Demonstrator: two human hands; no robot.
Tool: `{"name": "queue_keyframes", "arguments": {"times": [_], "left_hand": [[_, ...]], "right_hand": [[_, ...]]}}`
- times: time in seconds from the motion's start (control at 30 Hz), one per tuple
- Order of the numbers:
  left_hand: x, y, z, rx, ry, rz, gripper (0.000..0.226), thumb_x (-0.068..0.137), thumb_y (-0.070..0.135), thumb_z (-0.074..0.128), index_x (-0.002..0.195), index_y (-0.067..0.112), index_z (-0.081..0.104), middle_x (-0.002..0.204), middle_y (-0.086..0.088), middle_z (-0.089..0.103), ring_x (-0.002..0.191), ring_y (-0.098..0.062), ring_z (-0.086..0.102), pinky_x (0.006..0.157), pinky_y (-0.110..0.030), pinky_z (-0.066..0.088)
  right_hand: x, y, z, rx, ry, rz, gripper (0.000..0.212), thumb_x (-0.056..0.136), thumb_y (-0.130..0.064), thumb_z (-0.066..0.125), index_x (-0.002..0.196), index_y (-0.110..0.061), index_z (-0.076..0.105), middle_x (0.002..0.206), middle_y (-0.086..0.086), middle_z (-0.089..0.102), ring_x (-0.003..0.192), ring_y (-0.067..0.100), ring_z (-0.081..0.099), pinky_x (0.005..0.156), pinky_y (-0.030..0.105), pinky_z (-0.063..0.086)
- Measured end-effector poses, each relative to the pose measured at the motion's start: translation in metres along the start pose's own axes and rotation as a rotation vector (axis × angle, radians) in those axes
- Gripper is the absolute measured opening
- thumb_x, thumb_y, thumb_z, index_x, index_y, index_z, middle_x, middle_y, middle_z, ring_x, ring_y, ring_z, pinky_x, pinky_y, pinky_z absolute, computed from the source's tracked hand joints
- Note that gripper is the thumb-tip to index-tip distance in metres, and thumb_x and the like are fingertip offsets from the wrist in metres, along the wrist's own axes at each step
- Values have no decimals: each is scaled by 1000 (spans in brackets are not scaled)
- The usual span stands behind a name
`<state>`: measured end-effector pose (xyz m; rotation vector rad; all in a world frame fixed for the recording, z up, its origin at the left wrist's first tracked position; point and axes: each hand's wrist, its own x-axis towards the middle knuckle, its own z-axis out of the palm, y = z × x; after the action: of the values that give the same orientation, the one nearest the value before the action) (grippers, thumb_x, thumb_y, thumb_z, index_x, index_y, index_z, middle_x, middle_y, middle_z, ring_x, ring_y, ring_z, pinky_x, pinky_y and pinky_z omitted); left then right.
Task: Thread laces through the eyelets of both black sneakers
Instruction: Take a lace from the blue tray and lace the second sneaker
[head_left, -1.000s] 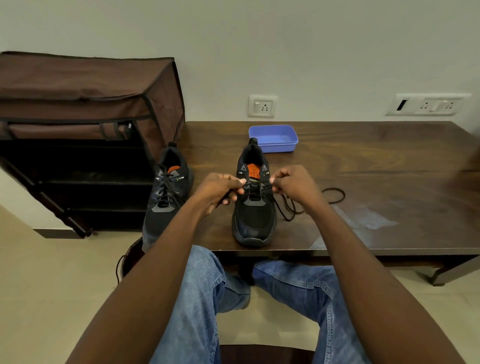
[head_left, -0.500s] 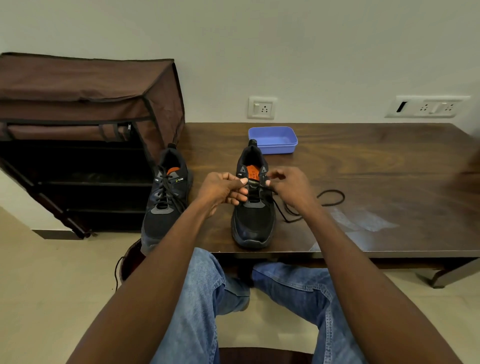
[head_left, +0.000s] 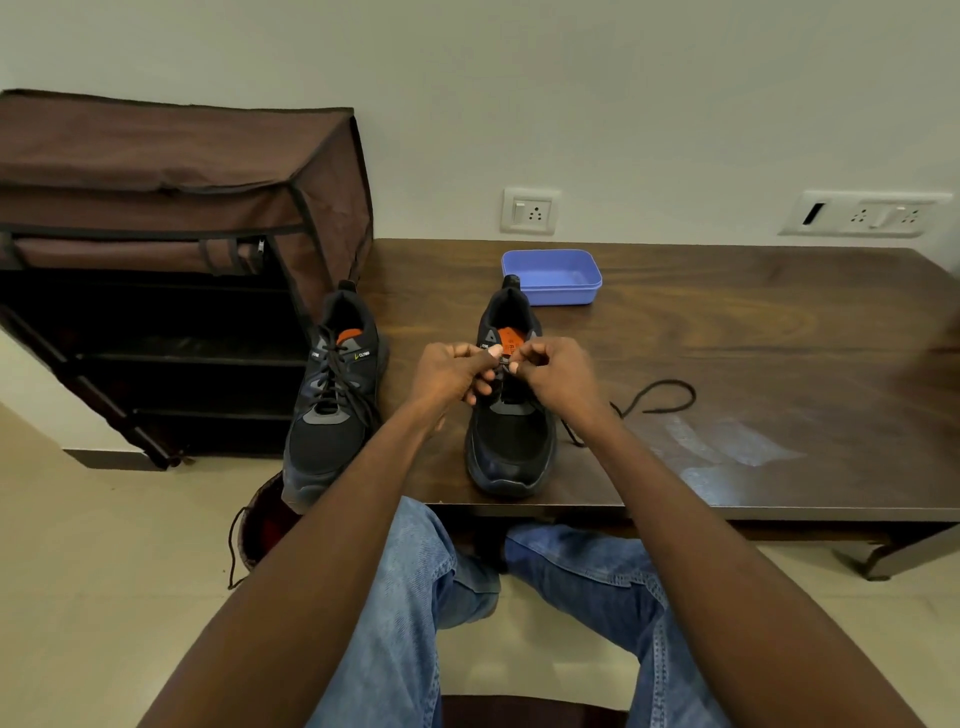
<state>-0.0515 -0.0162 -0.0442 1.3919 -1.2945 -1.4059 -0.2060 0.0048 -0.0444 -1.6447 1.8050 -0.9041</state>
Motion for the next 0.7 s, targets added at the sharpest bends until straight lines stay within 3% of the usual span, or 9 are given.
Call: {"name": "queue_keyframes", "arguments": {"times": [0.13,0.27,0.37,0.5,0.7], "left_hand": [[13,-10,-1,37,177,-49,18,93,1,62,77,10,63,70,-5,62,54,-9,54,42,-17,41],[15,-14,1,67,134,-75,15,93,1,63,80,8,65,73,-5,63,59,-9,56,45,-17,44],[18,-16,3,98,123,-67,12,93,4,66,81,7,67,73,-3,64,63,-10,57,52,-19,47],[20,-18,4,113,128,-55,13,92,2,65,80,7,67,75,-4,64,66,-11,58,58,-22,49],[20,-19,2,119,131,-50,3,90,2,69,88,0,71,78,-7,67,67,-12,60,58,-21,52]], "right_hand": [[4,3,5,-435,90,-148,13,90,-11,59,86,-12,72,88,5,63,86,20,58,80,41,54],[3,-4,7,-542,75,-205,9,89,-11,60,82,-10,65,93,5,53,93,21,51,80,33,45],[4,-4,13,-462,48,-182,19,87,-6,58,70,-14,55,89,4,51,88,19,51,77,33,46],[13,4,19,-231,4,-52,26,87,-2,58,66,-17,64,87,6,60,82,16,54,72,33,44],[15,7,24,-167,8,-8,29,85,0,58,62,-18,62,76,7,62,71,17,56,65,32,43]]}}
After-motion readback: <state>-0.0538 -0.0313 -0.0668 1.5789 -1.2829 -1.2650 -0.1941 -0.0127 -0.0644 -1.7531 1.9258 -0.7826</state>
